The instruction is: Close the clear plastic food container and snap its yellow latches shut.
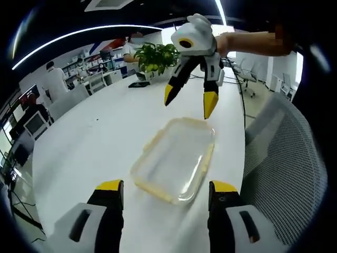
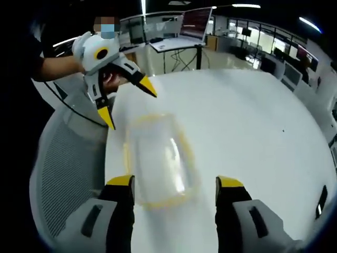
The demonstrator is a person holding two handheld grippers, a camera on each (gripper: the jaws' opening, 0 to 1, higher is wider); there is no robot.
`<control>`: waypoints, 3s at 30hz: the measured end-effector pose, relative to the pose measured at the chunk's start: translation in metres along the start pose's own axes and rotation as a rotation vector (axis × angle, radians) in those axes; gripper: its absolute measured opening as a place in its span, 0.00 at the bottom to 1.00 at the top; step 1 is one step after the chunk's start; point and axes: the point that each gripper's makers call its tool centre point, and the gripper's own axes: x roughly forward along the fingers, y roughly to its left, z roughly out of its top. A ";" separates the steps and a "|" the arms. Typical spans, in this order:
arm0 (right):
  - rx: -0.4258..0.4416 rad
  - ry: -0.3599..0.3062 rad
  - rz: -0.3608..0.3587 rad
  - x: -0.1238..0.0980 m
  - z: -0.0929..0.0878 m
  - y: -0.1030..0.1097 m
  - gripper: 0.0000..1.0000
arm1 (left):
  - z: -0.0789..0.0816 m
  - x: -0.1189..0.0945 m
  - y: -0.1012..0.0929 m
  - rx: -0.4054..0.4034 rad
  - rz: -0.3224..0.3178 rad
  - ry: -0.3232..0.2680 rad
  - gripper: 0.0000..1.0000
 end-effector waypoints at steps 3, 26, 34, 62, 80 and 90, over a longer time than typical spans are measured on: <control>0.008 -0.026 -0.035 -0.003 -0.004 0.000 0.60 | -0.001 -0.001 0.000 -0.014 0.007 -0.003 0.62; 0.119 -0.139 -0.158 -0.009 -0.034 0.017 0.63 | -0.015 0.001 -0.004 -0.083 0.067 -0.021 0.62; 0.132 -0.159 -0.179 -0.003 -0.040 0.024 0.61 | -0.016 0.006 -0.009 -0.078 0.068 -0.026 0.58; 0.151 -0.196 -0.251 0.022 -0.036 0.027 0.48 | -0.021 0.021 -0.013 -0.082 0.074 -0.015 0.39; 0.153 -0.183 -0.258 0.025 -0.035 0.019 0.46 | -0.020 0.025 -0.004 -0.091 0.075 -0.004 0.37; 0.153 -0.177 -0.264 0.027 -0.031 0.005 0.46 | -0.016 0.033 0.010 -0.086 0.077 0.001 0.37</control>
